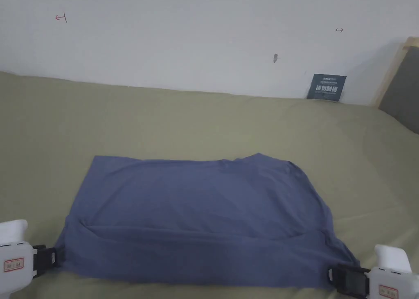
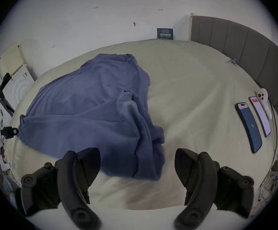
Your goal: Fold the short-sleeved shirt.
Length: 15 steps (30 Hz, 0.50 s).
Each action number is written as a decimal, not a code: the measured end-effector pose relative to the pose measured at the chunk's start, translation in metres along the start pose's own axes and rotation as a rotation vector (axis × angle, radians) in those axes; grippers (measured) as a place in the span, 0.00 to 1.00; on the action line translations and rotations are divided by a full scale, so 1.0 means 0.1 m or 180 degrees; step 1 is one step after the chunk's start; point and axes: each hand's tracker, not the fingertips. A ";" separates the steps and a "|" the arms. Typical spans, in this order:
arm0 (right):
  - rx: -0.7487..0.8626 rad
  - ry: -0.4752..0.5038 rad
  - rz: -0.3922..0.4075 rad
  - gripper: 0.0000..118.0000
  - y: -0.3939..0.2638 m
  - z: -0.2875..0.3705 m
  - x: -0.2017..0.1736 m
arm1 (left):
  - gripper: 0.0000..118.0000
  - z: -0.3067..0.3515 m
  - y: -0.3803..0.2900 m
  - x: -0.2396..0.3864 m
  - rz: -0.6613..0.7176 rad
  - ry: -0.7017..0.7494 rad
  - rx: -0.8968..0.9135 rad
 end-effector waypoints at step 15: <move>-0.0024 0.0283 0.0077 0.13 0.02 0.09 -0.04 | 0.01 0.14 0.08 -0.04 -0.0032 -0.0207 0.0099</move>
